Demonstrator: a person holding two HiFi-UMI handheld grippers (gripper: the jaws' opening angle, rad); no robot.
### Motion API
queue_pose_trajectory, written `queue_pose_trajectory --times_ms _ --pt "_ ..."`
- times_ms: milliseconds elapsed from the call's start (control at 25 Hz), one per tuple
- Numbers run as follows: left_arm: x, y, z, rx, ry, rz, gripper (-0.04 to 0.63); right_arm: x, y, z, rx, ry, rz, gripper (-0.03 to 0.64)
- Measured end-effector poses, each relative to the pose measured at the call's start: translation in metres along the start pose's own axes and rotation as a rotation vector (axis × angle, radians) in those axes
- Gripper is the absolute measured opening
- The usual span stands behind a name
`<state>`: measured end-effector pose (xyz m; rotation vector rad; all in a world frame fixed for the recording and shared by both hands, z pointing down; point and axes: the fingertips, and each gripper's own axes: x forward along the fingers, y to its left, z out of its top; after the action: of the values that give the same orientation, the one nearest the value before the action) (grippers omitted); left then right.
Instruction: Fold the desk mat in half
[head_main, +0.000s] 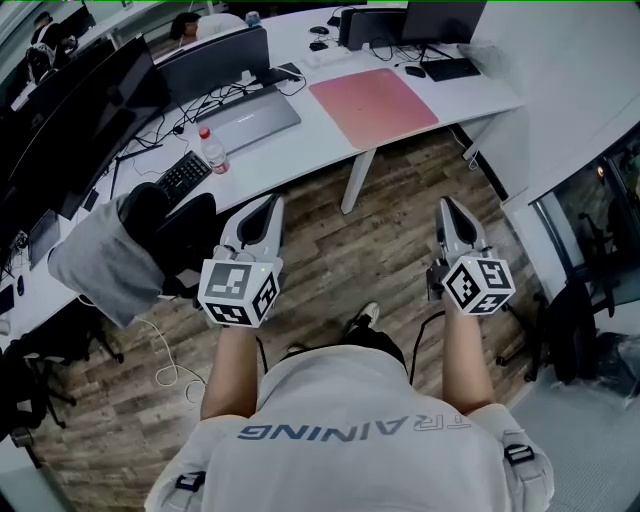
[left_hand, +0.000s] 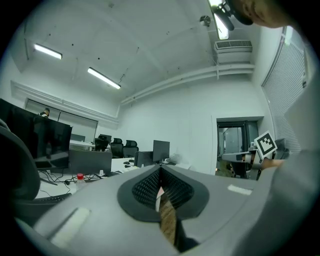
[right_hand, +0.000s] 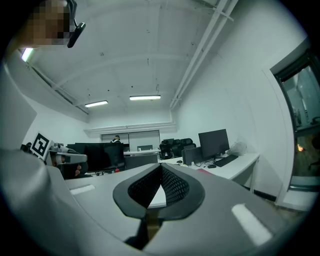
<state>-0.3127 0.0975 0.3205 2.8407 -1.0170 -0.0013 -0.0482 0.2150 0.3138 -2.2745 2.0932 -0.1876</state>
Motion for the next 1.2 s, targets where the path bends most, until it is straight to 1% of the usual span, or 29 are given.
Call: queue_pose_trajectory --times_ms 120,320,600,920,1000,1200 --pt "0.005 -0.004 -0.002 -0.002 0.001 -0.001 0.003 0.0 -0.007 -0.003 0.03 0.002 0.004 0.017" --pt "0.017 -0.008 -0.007 -0.015 0.007 0.006 0.003 0.002 -0.021 0.004 0.056 -0.039 0.031 0.017" --pt "0.052 -0.013 -0.007 -0.021 0.024 0.028 0.003 0.028 -0.052 0.001 0.074 -0.028 0.061 0.017" --pt "0.129 -0.036 0.004 0.013 0.054 0.052 0.003 0.076 -0.127 0.008 0.086 -0.012 0.096 0.017" --pt "0.149 -0.044 0.004 0.022 0.056 0.064 0.003 0.087 -0.147 0.005 0.088 -0.005 0.116 0.017" --pt "0.192 -0.065 -0.003 0.009 0.059 0.107 0.003 0.105 -0.19 -0.011 0.087 0.029 0.176 0.017"
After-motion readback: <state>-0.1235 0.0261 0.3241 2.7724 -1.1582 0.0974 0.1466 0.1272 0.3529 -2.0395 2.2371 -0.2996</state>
